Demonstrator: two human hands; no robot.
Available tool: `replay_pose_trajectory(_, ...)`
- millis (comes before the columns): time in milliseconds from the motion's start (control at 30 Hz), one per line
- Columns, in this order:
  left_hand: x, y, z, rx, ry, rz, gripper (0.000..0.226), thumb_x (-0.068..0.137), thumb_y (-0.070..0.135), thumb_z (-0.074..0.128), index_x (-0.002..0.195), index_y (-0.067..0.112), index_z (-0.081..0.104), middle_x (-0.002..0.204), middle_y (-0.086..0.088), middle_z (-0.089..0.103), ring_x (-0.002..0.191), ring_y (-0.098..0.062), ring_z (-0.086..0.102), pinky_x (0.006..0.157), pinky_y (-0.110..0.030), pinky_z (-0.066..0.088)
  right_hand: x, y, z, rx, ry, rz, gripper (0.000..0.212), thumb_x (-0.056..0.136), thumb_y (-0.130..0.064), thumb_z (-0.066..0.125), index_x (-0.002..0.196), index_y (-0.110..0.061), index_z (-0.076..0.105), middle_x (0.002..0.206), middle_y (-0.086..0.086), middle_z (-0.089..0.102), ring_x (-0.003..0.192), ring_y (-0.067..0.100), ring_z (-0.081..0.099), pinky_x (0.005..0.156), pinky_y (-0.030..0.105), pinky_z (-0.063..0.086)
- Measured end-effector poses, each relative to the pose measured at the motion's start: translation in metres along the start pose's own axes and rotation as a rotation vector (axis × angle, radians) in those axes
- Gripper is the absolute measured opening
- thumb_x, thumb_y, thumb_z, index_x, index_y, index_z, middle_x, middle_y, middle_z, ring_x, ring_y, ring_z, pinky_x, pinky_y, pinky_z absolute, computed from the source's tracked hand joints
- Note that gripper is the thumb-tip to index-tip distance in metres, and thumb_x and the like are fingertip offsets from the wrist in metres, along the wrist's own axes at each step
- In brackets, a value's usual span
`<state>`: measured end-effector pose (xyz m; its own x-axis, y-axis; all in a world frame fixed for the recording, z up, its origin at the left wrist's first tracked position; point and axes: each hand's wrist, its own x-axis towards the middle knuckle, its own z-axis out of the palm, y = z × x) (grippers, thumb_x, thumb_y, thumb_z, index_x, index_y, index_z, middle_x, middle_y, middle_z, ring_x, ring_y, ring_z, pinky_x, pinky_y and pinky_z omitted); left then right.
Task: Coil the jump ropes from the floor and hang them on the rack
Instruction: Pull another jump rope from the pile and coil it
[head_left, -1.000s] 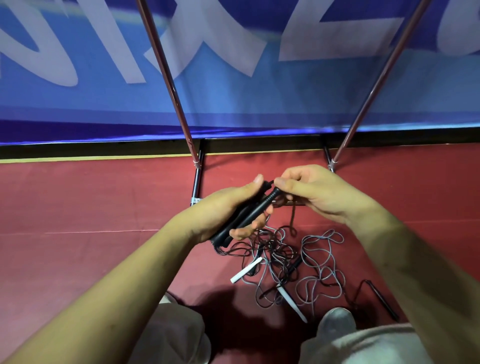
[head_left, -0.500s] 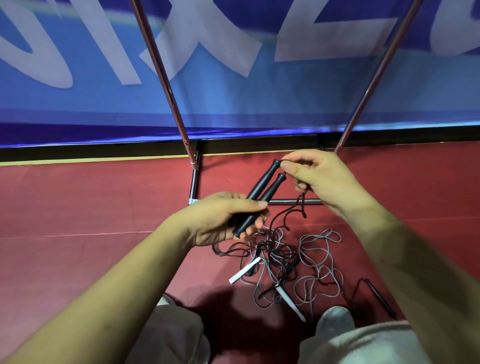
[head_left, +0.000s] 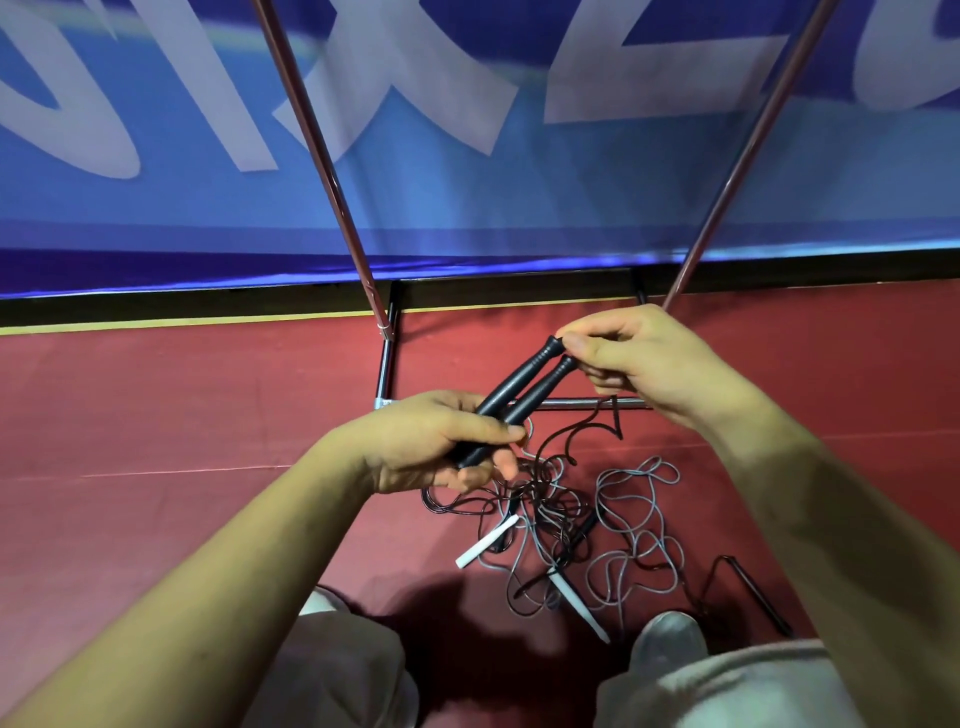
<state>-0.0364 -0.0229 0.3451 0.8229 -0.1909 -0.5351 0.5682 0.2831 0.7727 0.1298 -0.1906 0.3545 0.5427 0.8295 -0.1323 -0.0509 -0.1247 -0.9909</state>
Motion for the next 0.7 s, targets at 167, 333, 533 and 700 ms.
replay_pose_trajectory(167,0.0,0.0,0.009,0.189,0.064,0.029,0.02,0.085,0.031,0.072,0.07,0.021,0.063,0.057,-0.003,0.035,0.041,-0.013,0.03,0.043,-0.026,0.019,0.0,-0.003,0.002,-0.139,0.017,-0.044,0.012,0.093,-0.01,0.062,0.091,-0.012,0.074,0.062,0.013,0.041,0.06,0.025,0.029,0.056,0.035,0.023)
replay_pose_trajectory(333,-0.016,0.015,-0.008,0.128,-0.056,-0.058,0.025,0.087,0.013,0.068,0.065,0.02,0.059,0.055,0.0,0.036,0.039,-0.009,0.034,0.04,-0.021,0.014,0.0,-0.01,-0.007,-0.363,0.122,-0.11,0.007,0.084,-0.018,0.074,0.079,-0.016,0.071,0.052,-0.007,0.056,0.049,0.006,0.045,0.051,0.02,0.035)
replay_pose_trajectory(533,-0.021,0.019,-0.019,0.04,-0.055,0.066,0.023,0.092,0.006,0.059,0.073,0.016,0.052,0.058,-0.001,0.037,0.041,-0.007,0.033,0.039,-0.02,0.017,-0.003,-0.006,-0.007,-0.501,0.038,-0.133,0.011,0.093,-0.03,0.064,0.085,-0.024,0.069,0.069,0.003,0.062,0.063,0.009,0.056,0.067,0.036,0.048)
replay_pose_trajectory(700,-0.013,0.028,-0.021,-0.383,0.097,0.447,0.012,0.088,0.018,0.057,0.089,0.013,0.047,0.055,0.006,0.039,0.039,-0.001,0.032,0.036,-0.013,0.021,0.003,-0.004,0.01,-0.413,-0.07,-0.064,0.009,0.099,-0.019,0.055,0.092,-0.017,0.06,0.067,-0.002,0.055,0.066,0.015,0.054,0.07,0.041,0.047)
